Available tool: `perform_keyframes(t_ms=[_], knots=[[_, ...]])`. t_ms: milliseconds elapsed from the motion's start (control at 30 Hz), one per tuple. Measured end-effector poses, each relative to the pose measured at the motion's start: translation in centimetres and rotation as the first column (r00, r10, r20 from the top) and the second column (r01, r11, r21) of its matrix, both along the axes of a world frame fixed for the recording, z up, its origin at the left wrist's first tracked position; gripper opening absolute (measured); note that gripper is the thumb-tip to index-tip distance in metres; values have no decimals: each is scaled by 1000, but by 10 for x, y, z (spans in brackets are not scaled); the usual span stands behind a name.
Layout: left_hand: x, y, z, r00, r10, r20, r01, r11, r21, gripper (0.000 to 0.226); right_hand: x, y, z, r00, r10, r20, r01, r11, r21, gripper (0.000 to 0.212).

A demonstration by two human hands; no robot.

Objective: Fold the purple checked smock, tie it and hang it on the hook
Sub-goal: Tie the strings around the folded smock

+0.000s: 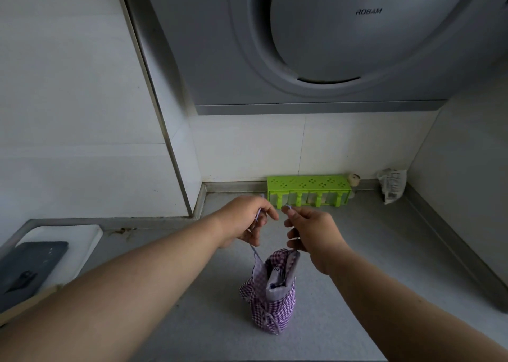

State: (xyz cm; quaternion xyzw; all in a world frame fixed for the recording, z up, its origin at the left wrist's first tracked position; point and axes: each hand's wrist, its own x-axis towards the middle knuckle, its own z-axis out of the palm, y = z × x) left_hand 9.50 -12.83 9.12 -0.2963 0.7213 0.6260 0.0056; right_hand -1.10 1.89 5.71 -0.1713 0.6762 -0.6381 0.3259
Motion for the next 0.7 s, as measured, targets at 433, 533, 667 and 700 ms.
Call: perform_keyframes(t_ms=[433,533,667,700], knots=[[16,-1,11,963,-263,-54,243,938,-247,44,11,-3,5,971,187,-147,-166,975,146,11],[17,-5,11,942,-337,-13,314,890,-332,47,17,0,11,922,339,-188,-314,938,149,11],[18,-1,8,963,-257,-82,242,957,-160,42,22,1,17,868,405,-289,-372,914,164,14],[18,-1,5,967,-235,-103,225,969,-102,42,22,1,18,869,399,-292,-374,917,139,16]])
